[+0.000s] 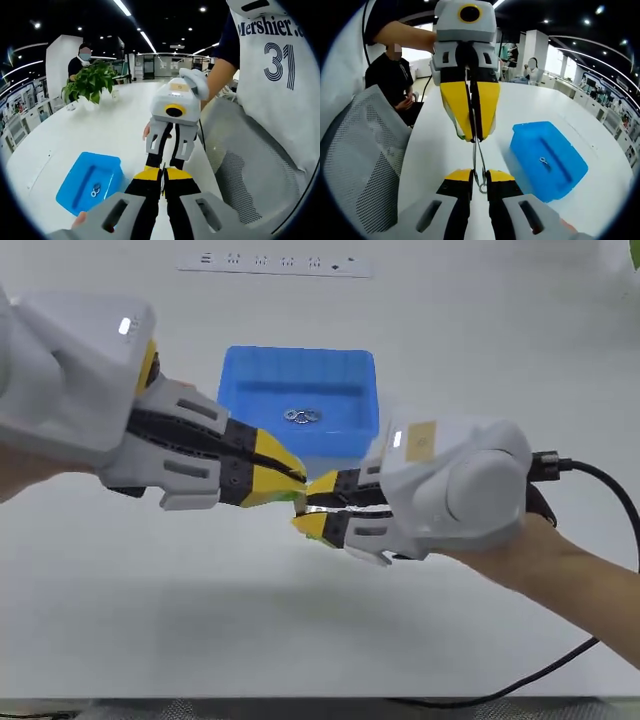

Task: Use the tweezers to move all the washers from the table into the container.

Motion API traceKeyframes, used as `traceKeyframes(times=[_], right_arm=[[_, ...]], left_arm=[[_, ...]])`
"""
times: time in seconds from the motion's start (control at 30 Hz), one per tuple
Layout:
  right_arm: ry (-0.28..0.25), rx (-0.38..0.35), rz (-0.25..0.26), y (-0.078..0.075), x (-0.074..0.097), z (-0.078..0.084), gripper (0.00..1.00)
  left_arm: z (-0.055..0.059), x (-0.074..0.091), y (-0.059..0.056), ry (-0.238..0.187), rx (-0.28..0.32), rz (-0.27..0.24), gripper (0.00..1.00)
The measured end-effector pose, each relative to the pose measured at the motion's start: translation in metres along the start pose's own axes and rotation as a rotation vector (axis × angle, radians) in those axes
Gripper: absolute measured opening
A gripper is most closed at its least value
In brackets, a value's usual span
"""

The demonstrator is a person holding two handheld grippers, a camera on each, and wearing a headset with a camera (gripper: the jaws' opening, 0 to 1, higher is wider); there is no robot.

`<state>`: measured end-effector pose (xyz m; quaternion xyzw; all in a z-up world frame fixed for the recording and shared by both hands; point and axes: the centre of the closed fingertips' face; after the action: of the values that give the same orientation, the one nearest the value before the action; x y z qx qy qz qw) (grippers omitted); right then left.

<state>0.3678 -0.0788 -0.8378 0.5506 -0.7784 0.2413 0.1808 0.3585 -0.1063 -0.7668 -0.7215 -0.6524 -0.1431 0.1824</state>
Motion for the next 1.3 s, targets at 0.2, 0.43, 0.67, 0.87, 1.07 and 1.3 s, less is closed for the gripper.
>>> traceKeyframes(times=[0.2,0.43,0.67,0.87,1.07,1.3], right_arm=[[0.01,-0.012,-0.009,0.002,-0.004,0.005,0.12],[0.015,-0.02,-0.016,0.0,-0.007,0.008,0.12],[0.022,-0.035,-0.021,0.001,-0.007,0.011,0.12],[0.03,-0.043,-0.026,0.002,-0.009,0.014,0.12],[0.03,-0.048,-0.028,0.002,-0.009,0.014,0.12],[0.043,-0.035,-0.049,0.003,-0.009,0.016,0.11]], left_arm=[[0.006,-0.003,0.001,0.013,0.007,0.012,0.06],[0.01,-0.002,0.005,0.005,0.025,0.006,0.06],[0.012,-0.004,0.005,0.001,0.033,0.014,0.06],[0.014,-0.006,0.006,0.002,0.041,0.018,0.06],[0.014,-0.007,0.006,-0.004,0.05,0.021,0.06],[0.014,-0.007,0.006,-0.001,0.052,0.023,0.06]])
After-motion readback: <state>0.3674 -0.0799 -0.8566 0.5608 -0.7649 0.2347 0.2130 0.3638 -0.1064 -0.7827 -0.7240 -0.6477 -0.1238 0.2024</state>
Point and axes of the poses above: the centre of the closed fingertips' face, and the gripper's own axes: x roughly backward along the fingers, y roughly to its left, z roughly out of its underside, and after that the axes turned 10 degrees about z, right-handed
